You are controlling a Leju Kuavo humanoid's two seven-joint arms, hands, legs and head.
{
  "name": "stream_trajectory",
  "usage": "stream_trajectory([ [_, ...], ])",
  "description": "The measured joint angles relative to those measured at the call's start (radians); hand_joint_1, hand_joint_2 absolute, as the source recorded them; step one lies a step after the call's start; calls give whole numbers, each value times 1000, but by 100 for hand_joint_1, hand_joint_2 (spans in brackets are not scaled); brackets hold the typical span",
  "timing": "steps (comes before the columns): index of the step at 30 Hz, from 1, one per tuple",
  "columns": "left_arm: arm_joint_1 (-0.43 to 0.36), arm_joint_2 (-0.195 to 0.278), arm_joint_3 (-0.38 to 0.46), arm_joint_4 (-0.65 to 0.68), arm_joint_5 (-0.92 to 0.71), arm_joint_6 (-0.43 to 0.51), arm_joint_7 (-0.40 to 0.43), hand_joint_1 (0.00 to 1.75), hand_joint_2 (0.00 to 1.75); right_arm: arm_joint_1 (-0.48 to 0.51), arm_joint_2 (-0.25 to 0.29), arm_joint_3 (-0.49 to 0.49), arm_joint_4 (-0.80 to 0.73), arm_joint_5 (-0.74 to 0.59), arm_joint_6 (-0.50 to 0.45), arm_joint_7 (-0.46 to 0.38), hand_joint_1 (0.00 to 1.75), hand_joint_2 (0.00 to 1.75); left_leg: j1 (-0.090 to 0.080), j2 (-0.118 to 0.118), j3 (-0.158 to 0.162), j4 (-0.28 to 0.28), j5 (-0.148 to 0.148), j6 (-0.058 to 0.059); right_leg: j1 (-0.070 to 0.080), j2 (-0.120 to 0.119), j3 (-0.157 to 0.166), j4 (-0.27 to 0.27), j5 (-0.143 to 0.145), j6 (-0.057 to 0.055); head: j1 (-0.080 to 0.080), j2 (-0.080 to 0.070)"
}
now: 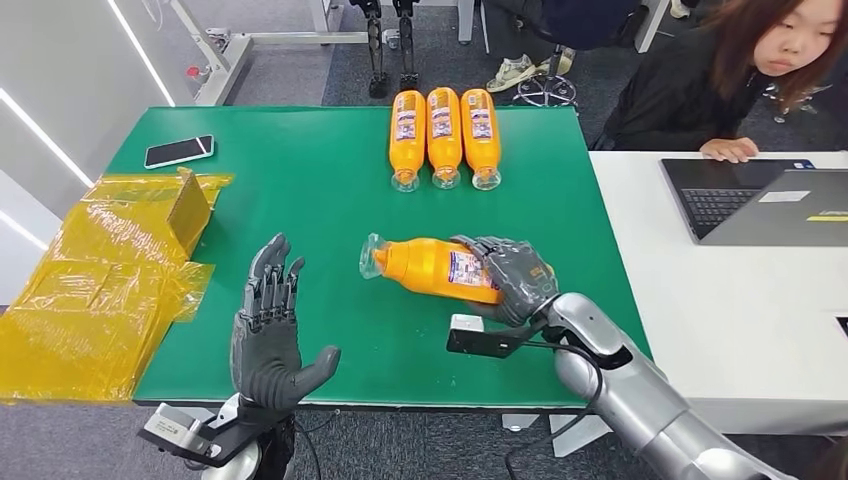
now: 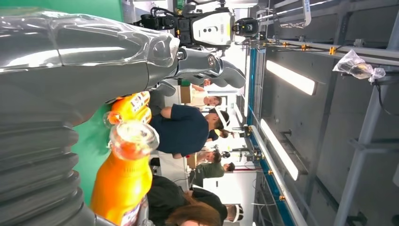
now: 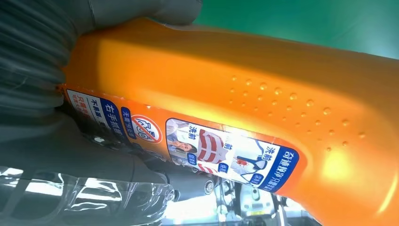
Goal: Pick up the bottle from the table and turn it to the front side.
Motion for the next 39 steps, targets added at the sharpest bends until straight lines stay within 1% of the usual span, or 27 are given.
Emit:
stream_trajectory([
  [2, 0, 0, 0, 0, 1, -5, -3, 0, 175, 64, 0, -10, -30, 7, -35, -29, 175, 175, 0, -1, 0, 0, 0, 0, 0, -1, 0, 0, 0, 0, 0, 0],
  [4, -1, 0, 0, 0, 6, -12, -5, 0, 175, 141, 3, -15, -63, -14, -63, -71, 175, 175, 0, -2, 0, 0, -1, 0, 0, -1, 0, 0, -1, 0, 0, 0],
  [7, -3, 0, 0, 3, 17, -24, -6, 0, 175, 245, 22, -15, -100, -36, -98, -116, 175, 175, 0, -2, 0, -1, -2, -1, 0, -1, 0, 0, -3, 0, 0, 0],
  [11, -5, 0, 0, 9, 25, -41, -6, 0, 175, 350, 55, -16, -146, -23, -133, -127, 175, 175, 0, -2, 0, -1, -2, -2, 0, -1, 0, 0, -4, 0, 0, 0],
  [15, -13, 0, 0, 17, 35, -59, -6, 0, 175, 404, 78, -24, -192, -1, -137, -128, 175, 175, 0, -2, 0, -1, -3, -2, 0, -1, 0, 0, -4, 0, 0, 0],
  [18, -20, 0, 0, 21, 49, -66, -6, 0, 175, 417, 92, -31, -210, 0, -137, -144, 175, 175, 0, -1, 0, -1, -3, -2, 0, 0, 0, 0, -4, 0, 0, 0],
  [22, -25, 0, 0, 22, 69, -72, -6, 0, 175, 408, 115, -33, -214, 2, -138, -170, 175, 175, 0, -1, 0, -1, -3, -2, 0, 0, 0, 0, -3, 0, 0, 0],
  [26, -29, 0, 0, 22, 74, -73, -7, 0, 175, 366, 130, -38, -200, 24, -149, -152, 175, 175, 0, 0, 0, -1, -2, -2, 0, 0, 0, 0, -3, -1, 0, 0],
  [30, -29, 0, 0, 22, 74, -76, -7, 0, 175, 318, 133, -58, -175, 56, -165, -128, 175, 175, 0, 0, 0, 0, -2, -2, 0, 0, 0, 0, -3, -1, 0, 0],
  [35, -29, 2, 0, 22, 73, -87, -7, 0, 175, 296, 130, -89, -165, 91, -173, -116, 175, 175, 0, 0, 0, 0, -2, -2, 0, 0, 0, 0, -3, -1, 0, 0],
  [39, -31, 2, 0, 23, 76, -87, -7, 0, 175, 277, 123, -104, -161, 78, -170, -127, 175, 175, 0, 0, 0, 0, -2, -2, 0, 0, 0, 0, -3, -1, 0, 0],
])
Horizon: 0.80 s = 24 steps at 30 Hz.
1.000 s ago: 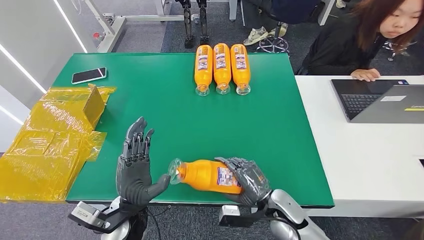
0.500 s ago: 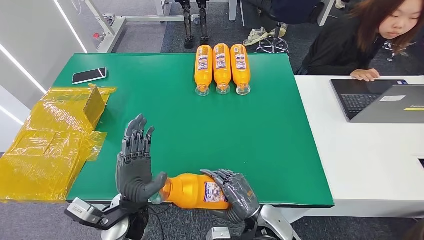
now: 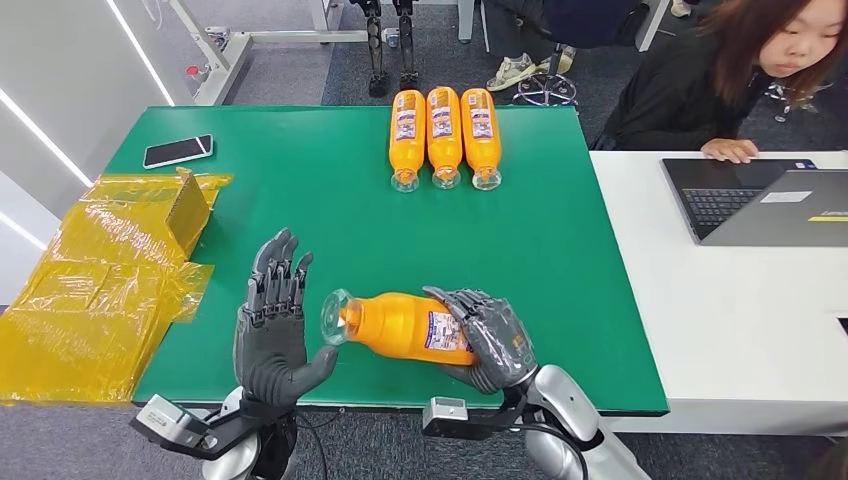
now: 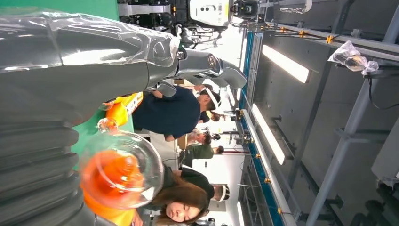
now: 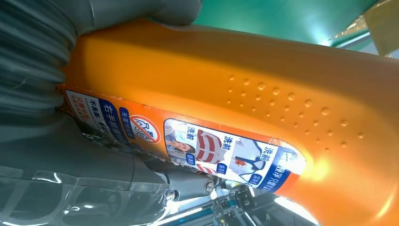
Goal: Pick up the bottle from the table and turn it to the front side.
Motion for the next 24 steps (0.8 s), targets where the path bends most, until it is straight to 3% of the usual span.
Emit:
stream_trajectory([
  [8, -3, 0, -7, 3, 9, -6, 0, 0, 175, -18, 16, 26, 18, -39, 5, -67, 175, 175, 0, 0, 0, 0, 0, 0, 0, 0, 0, 0, 0, 0, 0, 0],
  [24, -1, -11, -36, -3, 15, -36, 0, 0, 175, -17, 80, 98, -9, -98, 6, -80, 175, 175, 0, 0, 0, 0, 0, 0, 0, 0, 0, 0, 0, 0, 0, 0],
])
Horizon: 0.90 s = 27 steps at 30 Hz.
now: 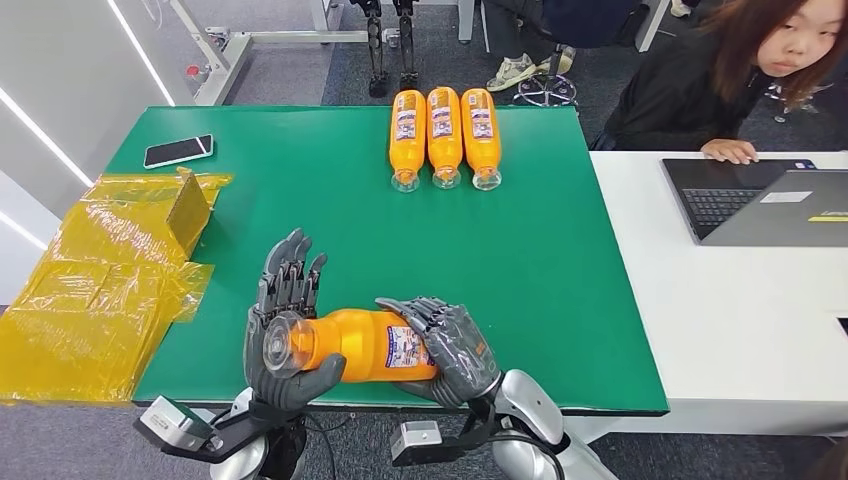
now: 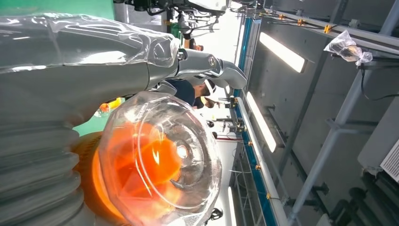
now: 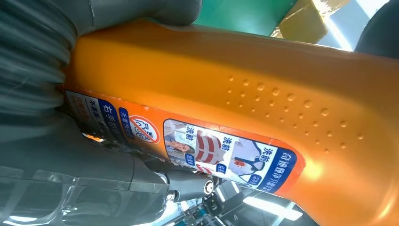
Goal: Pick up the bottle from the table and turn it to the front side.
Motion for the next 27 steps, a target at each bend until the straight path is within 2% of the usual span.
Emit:
stream_trajectory([
  [4, 0, 0, 0, -1, 4, -3, 0, 1, 175, -8, 12, 5, 4, -16, 1, -15, 175, 175, 0, 0, 0, 0, 0, 0, 0, 0, 0, 0, 0, 0, 0, 0],
  [8, 0, -2, 0, -10, 8, -18, 1, 175, 175, -24, 34, 16, 7, -33, 16, -13, 175, 175, 0, 0, 0, 0, 0, 0, 0, 0, 0, 0, 0, 0, 0, 0],
  [23, -8, -6, 0, -13, 18, -27, 2, 175, 175, -44, 57, 18, 22, -49, 36, 1, 175, 175, 0, 0, 0, 0, 0, 0, 0, 0, 0, 0, 0, 0, 0, 0],
  [24, -9, -6, 0, -13, 19, -27, 2, 175, 175, -46, 58, 18, 25, -49, 36, 1, 168, 175, 0, 0, 0, 0, 0, 0, 0, 0, 0, 0, 0, 0, 0, 0],
  [27, -12, -6, 0, -12, 22, -24, 1, 174, 175, -53, 60, 18, 33, -52, 36, -1, 41, 175, 0, 0, 0, 0, 0, 0, 0, 0, 0, 0, 0, 0, 0, 0],
])
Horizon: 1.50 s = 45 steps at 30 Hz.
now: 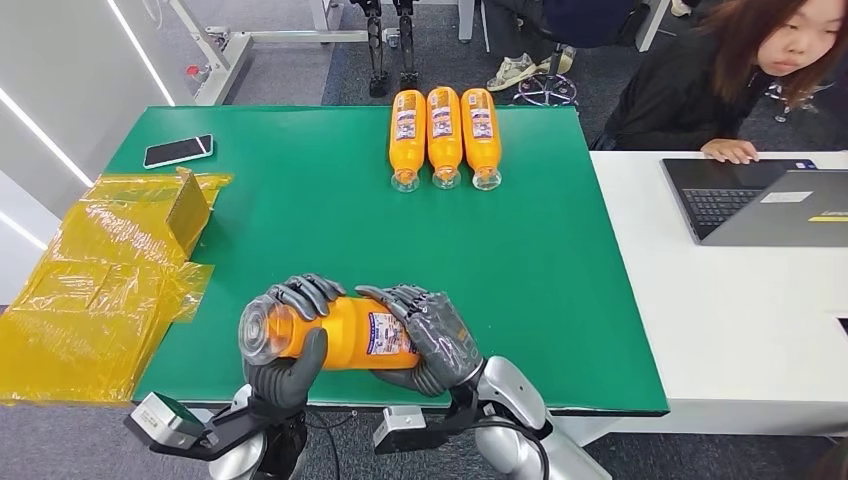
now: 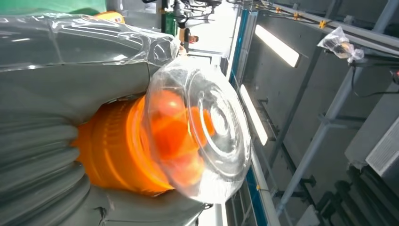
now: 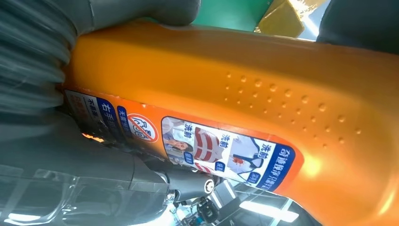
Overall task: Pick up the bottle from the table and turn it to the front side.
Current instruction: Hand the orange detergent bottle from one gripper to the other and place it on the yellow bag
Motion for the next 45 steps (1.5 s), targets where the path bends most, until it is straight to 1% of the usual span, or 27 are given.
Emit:
stream_trajectory([
  [1, -2, 0, 0, 0, 1, 1, 0, 174, 175, -1, 1, 0, 2, -1, -1, 0, 3, 175, 0, 0, 0, 0, 0, 0, 0, 0, 0, 0, 0, 0, 0, 0],
  [2, -4, 0, 0, 0, 1, 3, 0, 174, 175, -1, 2, 0, 3, -1, -2, 0, 0, 175, 0, 0, 0, 0, 0, 0, 0, 0, 0, 0, 0, 0, 0, 0],
  [17, -8, 0, 0, 4, 2, 13, -1, 175, 175, -2, 12, 0, 9, 0, -30, 1, 0, 175, 0, 0, 0, 0, 0, 0, 0, 0, 0, 0, 0, 0, 0, 0],
  [20, -8, 0, 0, 4, -3, 28, -1, 174, 175, -3, 19, 0, 16, -2, -37, -4, 0, 175, 0, 0, 0, 0, 0, 0, 0, 0, 0, 0, 0, 0, 0, 0],
  [22, -8, 1, 0, 5, -21, 58, -1, 175, 175, -7, 27, 0, 23, -3, -41, -8, 0, 175, 0, 0, 0, 0, 0, 0, 0, 0, 0, 0, 0, 0, 0, 0],
  [24, -15, 5, 0, 12, -77, 130, -1, 175, 175, -13, 34, 0, 31, -7, -45, -11, 0, 175, 0, 0, 0, 0, 0, 0, 0, 0, 0, 0, 0, 0, 0, 0],
  [26, -35, 15, 6, 38, -159, 235, 0, 175, 175, -21, 41, 0, 36, -15, -46, -15, 0, 175, 0, 0, 0, 0, 0, 0, 0, 0, 0, 0, 0, 0, 0, 0],
  [29, -91, 42, 35, 118, -268, 385, 1, 175, 175, -30, 45, 3, 40, -30, -47, -21, 0, 175, 0, 0, 0, 0, 0, 0, 0, 0, 0, 0, 0, 0, 0, 0],
  [32, -162, 79, 82, 225, -356, 511, 2, 175, 175, -36, 45, 9, 37, -49, -45, -27, 0, 175, 0, 0, 1, 0, 1, -1, 0, 0, 0, 1, 1, -1, 0, 0],
  [36, -244, 128, 138, 365, -440, 646, 15, 175, 175, -43, 45, 17, 31, -58, -35, -31, 0, 175, 0, 0, 1, 0, 2, -2, 0, 0, 0, 2, 1, -1, 0, 0],
  [39, -291, 161, 169, 452, -477, 711, 27, 175, 175, -48, 45, 24, 29, -69, -27, -37, 0, 175, 0, 0, 1, 0, 2, -2, 0, 1, 0, 1, 1, -1, 0, 0],
  [42, -347, 196, 185, 537, -559, 795, 71, 175, 175, -56, 45, 28, 29, -80, -19, -41, 0, 175, 0, 0, 0, 0, 2, -2, 0, 1, 0, 1, 1, -1, 0, 0],
  [45, -406, 238, 187, 636, -715, 892, 169, 175, 175, -61, 45, 33, 29, -90, -18, -45, 0, 175, 0, 1, 1, 0, 2, -2, 0, 2, -1, 1, 1, -2, 0, 0],
])
